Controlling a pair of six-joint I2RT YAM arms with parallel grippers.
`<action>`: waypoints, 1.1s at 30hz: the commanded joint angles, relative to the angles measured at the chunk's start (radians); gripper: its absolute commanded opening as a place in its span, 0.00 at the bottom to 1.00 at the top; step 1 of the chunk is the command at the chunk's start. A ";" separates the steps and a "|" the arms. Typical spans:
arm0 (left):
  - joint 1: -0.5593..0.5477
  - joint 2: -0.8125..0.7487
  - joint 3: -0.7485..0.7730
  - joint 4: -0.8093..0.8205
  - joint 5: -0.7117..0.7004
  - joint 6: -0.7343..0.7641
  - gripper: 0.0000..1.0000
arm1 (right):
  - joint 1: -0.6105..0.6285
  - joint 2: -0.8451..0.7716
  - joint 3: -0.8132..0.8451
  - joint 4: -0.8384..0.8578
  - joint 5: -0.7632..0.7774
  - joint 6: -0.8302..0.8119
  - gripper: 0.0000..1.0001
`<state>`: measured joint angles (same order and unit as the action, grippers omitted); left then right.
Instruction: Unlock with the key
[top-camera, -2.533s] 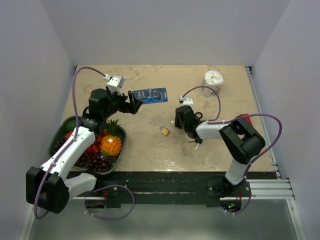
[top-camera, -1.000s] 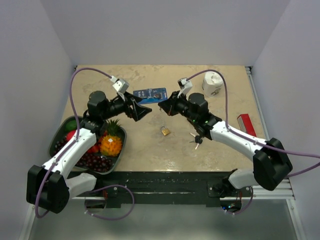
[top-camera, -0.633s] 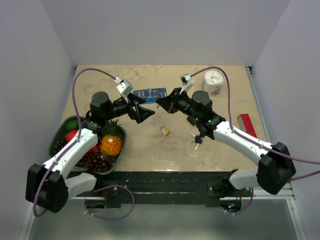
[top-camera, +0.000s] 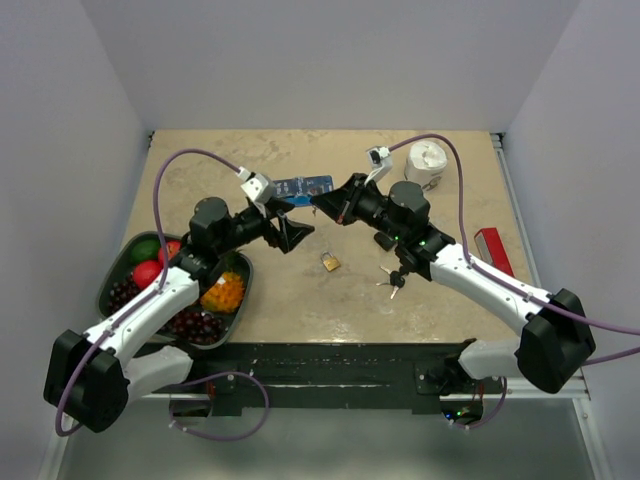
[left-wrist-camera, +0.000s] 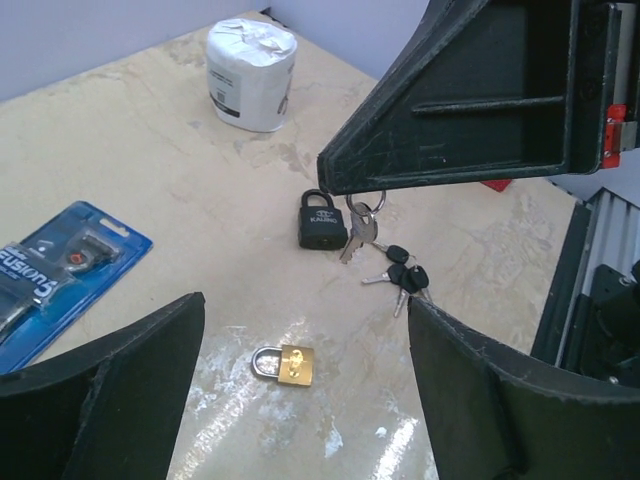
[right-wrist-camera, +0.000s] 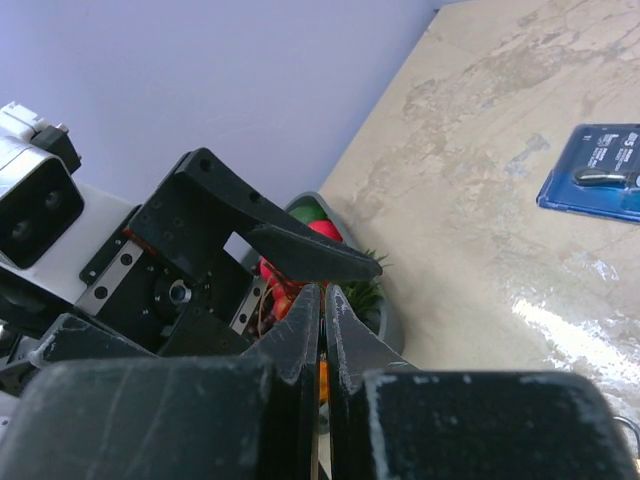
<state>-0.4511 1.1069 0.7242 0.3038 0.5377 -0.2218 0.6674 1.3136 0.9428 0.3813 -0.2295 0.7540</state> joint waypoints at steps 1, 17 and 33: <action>-0.023 -0.032 -0.031 0.138 -0.122 0.027 0.84 | 0.003 -0.011 0.030 0.042 -0.013 0.034 0.00; -0.098 0.050 0.003 0.256 -0.124 0.001 0.66 | 0.004 -0.020 0.021 0.028 -0.002 0.042 0.00; -0.123 0.111 0.018 0.324 -0.124 -0.045 0.35 | 0.003 -0.027 0.005 0.025 -0.004 0.050 0.00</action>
<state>-0.5655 1.2007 0.7013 0.5343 0.4149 -0.2550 0.6674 1.3144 0.9424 0.3809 -0.2283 0.7872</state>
